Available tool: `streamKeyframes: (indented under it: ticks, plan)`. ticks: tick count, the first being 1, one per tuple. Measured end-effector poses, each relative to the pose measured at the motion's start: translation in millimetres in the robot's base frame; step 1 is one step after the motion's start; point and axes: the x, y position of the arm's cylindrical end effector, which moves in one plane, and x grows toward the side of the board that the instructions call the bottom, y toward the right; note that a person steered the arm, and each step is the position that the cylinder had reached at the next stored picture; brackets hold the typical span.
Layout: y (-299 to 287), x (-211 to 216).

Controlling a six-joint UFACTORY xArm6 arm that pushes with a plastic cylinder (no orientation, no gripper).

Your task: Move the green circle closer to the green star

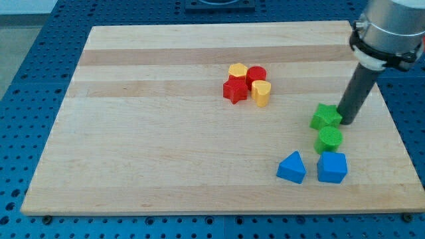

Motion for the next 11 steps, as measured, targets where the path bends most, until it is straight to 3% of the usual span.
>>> streamKeyframes:
  ticks: [2,4,5,7,11]
  plan:
    - [-22,10]
    - [42,11]
    - [58,32]
    - [55,82]
    - [0,74]
